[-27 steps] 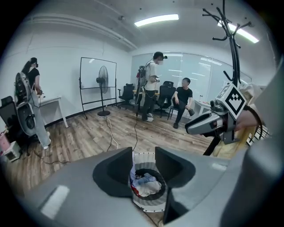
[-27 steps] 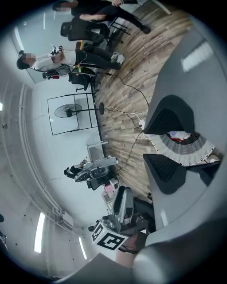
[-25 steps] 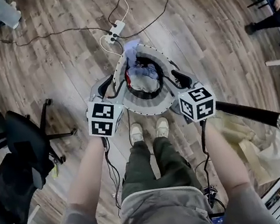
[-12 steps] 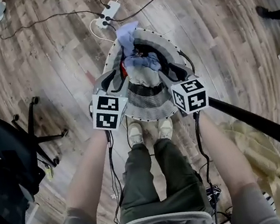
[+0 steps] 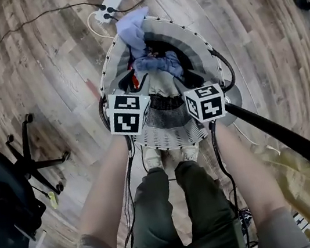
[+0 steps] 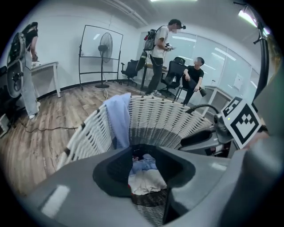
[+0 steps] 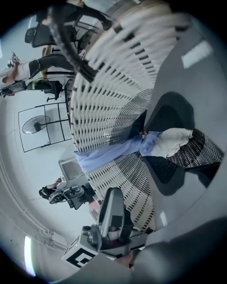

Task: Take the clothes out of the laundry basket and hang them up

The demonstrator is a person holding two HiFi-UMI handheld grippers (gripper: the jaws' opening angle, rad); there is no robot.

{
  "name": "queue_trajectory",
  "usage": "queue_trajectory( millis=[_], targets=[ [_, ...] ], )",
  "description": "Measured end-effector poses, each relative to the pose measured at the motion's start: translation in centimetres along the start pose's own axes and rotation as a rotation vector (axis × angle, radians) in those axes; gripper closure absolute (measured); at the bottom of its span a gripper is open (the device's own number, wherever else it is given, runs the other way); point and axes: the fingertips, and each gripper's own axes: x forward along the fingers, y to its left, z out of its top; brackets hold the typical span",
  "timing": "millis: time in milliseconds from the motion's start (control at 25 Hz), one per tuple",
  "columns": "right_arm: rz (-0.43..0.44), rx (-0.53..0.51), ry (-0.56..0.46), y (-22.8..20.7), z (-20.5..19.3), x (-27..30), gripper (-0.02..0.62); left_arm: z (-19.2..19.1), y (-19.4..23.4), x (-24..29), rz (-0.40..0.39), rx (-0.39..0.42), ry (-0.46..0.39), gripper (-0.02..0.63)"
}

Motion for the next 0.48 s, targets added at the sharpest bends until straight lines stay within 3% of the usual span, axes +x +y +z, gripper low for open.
queue_trajectory(
  millis=[160, 360, 480],
  targets=[
    [-0.001, 0.068, 0.021, -0.4, -2.1, 3.5, 0.396, -3.2, 1.3, 3.8, 0.057, 0.020, 0.079, 0.448],
    [-0.023, 0.094, 0.104, -0.4, -6.3, 7.0, 0.373, -7.5, 2.6, 7.6, 0.077, -0.077, 0.172, 0.448],
    [-0.040, 0.175, 0.092, -0.9, -7.7, 8.7, 0.369, -9.9, 3.3, 9.4, 0.102, -0.113, 0.218, 0.446]
  ],
)
